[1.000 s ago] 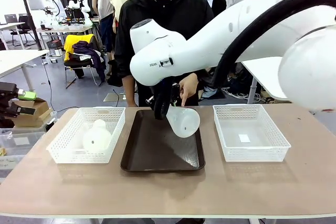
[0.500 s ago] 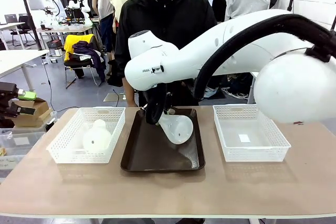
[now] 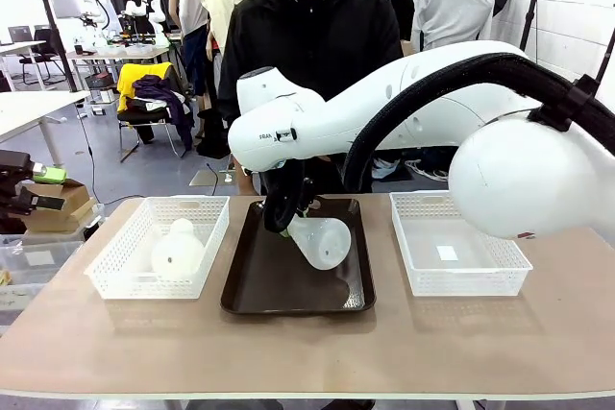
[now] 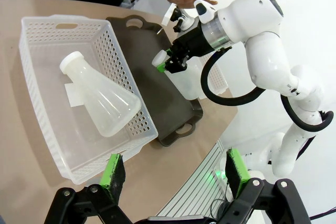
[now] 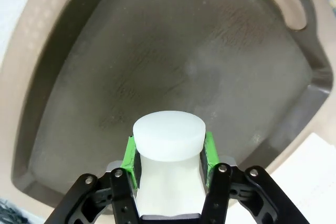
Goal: Prepare the laboratory tools.
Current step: While moving the picked Big flask to the Handle tray indicated by the person, stop as directed by the person, then place the picked Big flask upright in the Handle tray as instructed by the person.
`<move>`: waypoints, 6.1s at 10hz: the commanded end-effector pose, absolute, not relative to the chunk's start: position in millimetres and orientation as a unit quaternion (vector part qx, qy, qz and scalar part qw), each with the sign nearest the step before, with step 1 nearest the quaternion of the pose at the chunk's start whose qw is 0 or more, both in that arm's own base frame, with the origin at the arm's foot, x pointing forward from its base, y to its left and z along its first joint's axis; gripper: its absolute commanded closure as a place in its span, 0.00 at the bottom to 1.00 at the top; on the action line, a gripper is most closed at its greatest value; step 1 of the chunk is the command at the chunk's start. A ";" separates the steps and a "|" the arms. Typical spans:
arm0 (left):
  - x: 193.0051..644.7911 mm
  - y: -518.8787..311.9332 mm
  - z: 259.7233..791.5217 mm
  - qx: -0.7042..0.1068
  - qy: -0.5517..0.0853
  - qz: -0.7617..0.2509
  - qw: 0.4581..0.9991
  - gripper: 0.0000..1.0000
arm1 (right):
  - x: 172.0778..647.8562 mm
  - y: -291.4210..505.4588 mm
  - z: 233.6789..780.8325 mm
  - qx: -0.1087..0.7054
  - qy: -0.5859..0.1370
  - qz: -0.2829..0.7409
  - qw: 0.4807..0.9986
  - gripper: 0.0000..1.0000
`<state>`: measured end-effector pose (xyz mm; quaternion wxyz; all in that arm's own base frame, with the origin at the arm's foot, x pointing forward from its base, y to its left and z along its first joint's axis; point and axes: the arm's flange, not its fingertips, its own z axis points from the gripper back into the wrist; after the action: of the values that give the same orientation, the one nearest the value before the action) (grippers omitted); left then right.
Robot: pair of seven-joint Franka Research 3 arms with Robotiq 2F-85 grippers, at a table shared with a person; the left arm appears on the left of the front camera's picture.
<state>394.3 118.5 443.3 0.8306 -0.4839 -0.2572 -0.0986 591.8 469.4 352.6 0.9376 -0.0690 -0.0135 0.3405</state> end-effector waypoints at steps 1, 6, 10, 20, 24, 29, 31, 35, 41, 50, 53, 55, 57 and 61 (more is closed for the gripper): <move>392.5 120.1 443.4 -0.486 -0.259 -0.105 0.828 0.00 | 591.0 468.1 355.1 -0.070 -0.016 0.337 0.939 1.00; 392.5 120.1 443.4 -0.486 -0.259 -0.105 0.828 0.00 | 591.0 468.1 355.1 -0.070 -0.016 0.337 0.939 1.00; 392.5 120.1 443.4 -0.486 -0.259 -0.105 0.828 0.00 | 591.0 468.1 355.1 -0.070 -0.016 0.337 0.939 1.00; 392.5 120.1 443.4 -0.486 -0.259 -0.105 0.828 0.00 | 591.0 468.1 355.1 -0.070 -0.016 0.337 0.939 1.00; 392.5 120.1 443.4 -0.486 -0.259 -0.105 0.828 0.00 | 591.0 468.1 355.1 -0.070 -0.016 0.337 0.939 1.00; 392.5 120.1 443.4 -0.486 -0.259 -0.105 0.828 0.00 | 591.0 468.1 355.1 -0.070 -0.016 0.337 0.939 1.00; 392.5 120.1 443.4 -0.486 -0.259 -0.105 0.828 0.00 | 591.0 468.1 355.1 -0.070 -0.016 0.337 0.939 1.00; 392.5 120.1 443.4 -0.486 -0.259 -0.105 0.828 0.00 | 591.0 468.1 355.1 -0.070 -0.016 0.337 0.939 1.00; 392.5 120.1 443.4 -0.486 -0.259 -0.105 0.828 0.00 | 591.0 468.1 355.1 -0.070 -0.016 0.337 0.939 1.00; 392.5 120.1 443.4 -0.486 -0.259 -0.105 0.828 0.00 | 540.4 433.9 453.3 0.035 -0.124 0.414 0.901 1.00; 392.5 120.1 443.4 -0.486 -0.259 -0.105 0.828 0.00 | 535.2 402.4 467.0 0.148 -0.195 0.470 0.848 1.00; 392.5 120.1 443.4 -0.486 -0.259 -0.105 0.828 0.00 | 535.9 389.9 465.7 0.193 -0.249 0.488 0.814 1.00; 392.5 120.1 443.4 -0.486 -0.259 -0.105 0.828 0.00 | 537.4 384.6 457.7 0.243 -0.272 0.512 0.778 1.00; 392.5 120.1 443.4 -0.486 -0.259 -0.105 0.828 0.00 | 541.0 373.3 448.2 0.309 -0.341 0.539 0.705 1.00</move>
<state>394.2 118.7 443.3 0.8307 -0.4838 -0.2573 -0.0983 551.0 393.2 459.4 0.7253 0.2888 -0.3252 0.5336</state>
